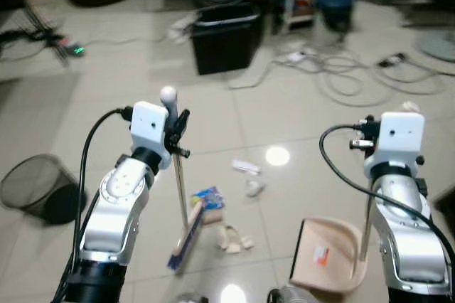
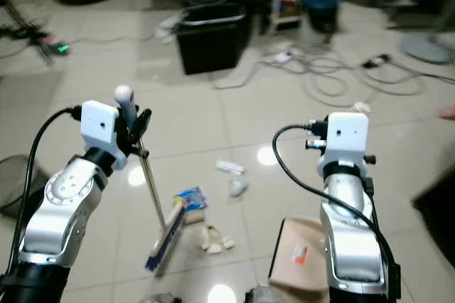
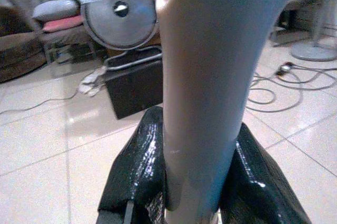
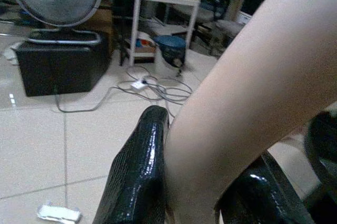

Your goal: Sweep floor

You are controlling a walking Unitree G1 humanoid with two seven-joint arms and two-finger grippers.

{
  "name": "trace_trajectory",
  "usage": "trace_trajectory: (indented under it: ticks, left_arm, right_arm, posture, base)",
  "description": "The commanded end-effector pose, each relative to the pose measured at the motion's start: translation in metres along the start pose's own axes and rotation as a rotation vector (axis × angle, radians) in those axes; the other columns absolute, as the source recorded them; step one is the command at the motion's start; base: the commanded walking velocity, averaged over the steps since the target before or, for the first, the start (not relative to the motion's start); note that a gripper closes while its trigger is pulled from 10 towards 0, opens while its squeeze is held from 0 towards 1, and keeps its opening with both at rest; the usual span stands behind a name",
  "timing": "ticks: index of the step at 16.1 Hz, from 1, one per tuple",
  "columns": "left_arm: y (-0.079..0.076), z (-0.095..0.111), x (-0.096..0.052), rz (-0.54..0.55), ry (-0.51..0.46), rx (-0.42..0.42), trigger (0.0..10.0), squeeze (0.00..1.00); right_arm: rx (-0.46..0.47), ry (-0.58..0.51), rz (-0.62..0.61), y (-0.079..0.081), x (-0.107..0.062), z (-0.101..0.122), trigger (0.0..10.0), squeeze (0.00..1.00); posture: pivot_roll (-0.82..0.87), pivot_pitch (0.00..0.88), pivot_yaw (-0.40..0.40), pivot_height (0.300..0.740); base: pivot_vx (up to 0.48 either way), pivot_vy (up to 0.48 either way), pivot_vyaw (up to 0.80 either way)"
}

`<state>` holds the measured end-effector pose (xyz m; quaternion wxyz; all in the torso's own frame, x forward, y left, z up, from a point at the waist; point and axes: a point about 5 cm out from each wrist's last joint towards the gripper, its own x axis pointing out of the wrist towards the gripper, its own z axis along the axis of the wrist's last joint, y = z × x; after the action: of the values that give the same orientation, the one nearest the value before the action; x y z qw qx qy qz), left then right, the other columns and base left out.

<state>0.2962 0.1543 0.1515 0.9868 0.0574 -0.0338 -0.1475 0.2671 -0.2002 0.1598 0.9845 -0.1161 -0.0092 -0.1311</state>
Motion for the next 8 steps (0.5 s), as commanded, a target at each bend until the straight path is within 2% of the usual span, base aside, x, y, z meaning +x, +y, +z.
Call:
trace_trajectory:
  ticks: [1, 4, 6, 8]
  left_arm:
    - [0.007, 0.005, -0.003, 0.035, -0.022, 0.020, 10.0, 0.00]
    - [0.010, 0.002, -0.003, 0.063, -0.006, 0.035, 10.0, 0.00]
    - [0.016, -0.001, -0.004, 0.121, 0.001, 0.056, 10.0, 0.00]
    - [0.020, -0.004, -0.005, 0.175, -0.004, 0.073, 10.0, 0.00]
  right_arm:
    - [0.024, -0.054, 0.023, 0.004, 0.001, 0.009, 10.0, 0.00]
    - [0.021, -0.091, 0.048, 0.007, 0.002, 0.011, 10.0, 0.00]
    - [0.030, -0.155, 0.053, 0.009, 0.004, 0.013, 10.0, 0.00]
    - [0.041, -0.166, 0.062, 0.009, 0.008, 0.008, 10.0, 0.00]
  posture:
    - [-0.02, 0.106, 0.066, 0.740]
    - [-0.02, 0.120, 0.068, 0.740]
    - [-0.02, 0.128, 0.064, 0.740]
    - [-0.01, 0.140, 0.062, 0.740]
  base:
    - [0.000, 0.000, 0.00]
    - [0.000, 0.000, 0.00]
    - [0.000, 0.000, 0.00]
    - [0.000, 0.000, 0.00]
